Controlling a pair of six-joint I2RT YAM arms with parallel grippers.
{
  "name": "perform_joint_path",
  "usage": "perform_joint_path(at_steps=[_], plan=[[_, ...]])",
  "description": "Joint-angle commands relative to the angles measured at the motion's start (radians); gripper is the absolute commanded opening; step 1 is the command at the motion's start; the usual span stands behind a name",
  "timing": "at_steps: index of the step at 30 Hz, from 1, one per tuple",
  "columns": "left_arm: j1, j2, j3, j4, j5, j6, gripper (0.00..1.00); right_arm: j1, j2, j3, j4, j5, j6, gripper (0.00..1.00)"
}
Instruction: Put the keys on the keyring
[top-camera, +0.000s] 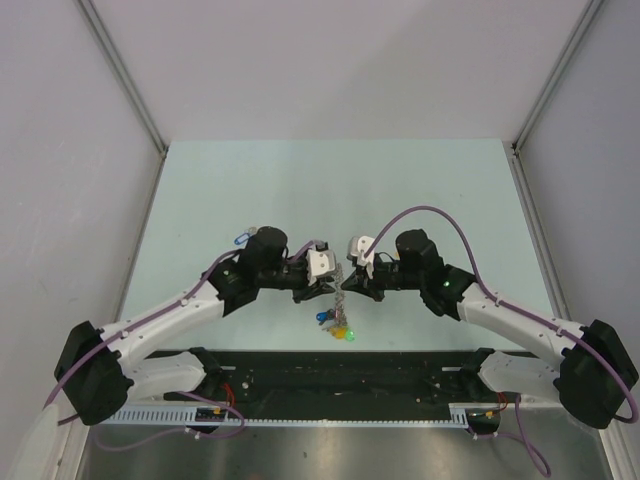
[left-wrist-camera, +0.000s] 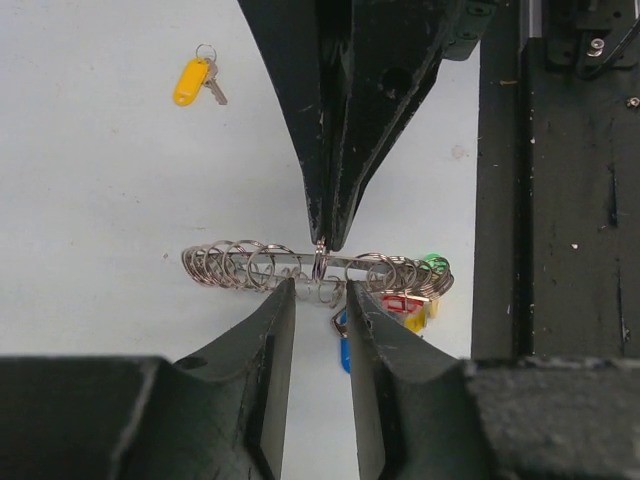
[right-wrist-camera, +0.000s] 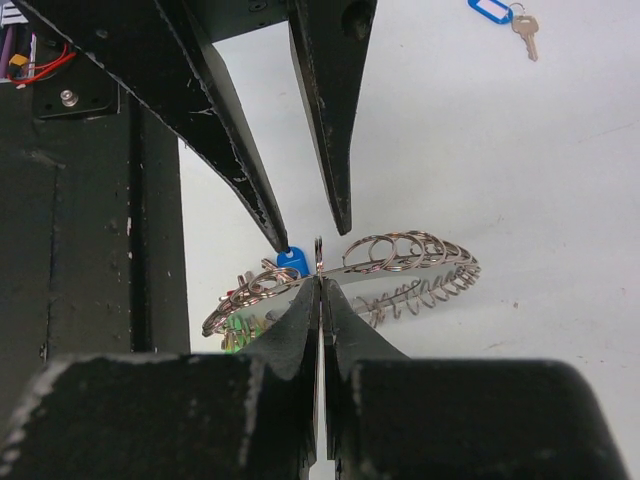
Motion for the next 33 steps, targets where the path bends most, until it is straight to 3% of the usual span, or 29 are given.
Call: perform_joint_path(at_steps=[1, 26, 33], plan=[[-0.015, -0.001, 0.026, 0.053, -0.027, -0.027, 0.31, 0.009, -0.020, 0.052, 0.041, 0.011, -0.012, 0.00], [-0.047, 0.031, 0.032, 0.087, -0.093, -0.079, 0.27, 0.028, -0.003, 0.056, 0.050, 0.014, -0.009, 0.00], [-0.053, 0.048, 0.035, 0.081, -0.067, -0.076, 0.20, 0.034, 0.007, 0.057, 0.054, 0.010, -0.010, 0.00]])
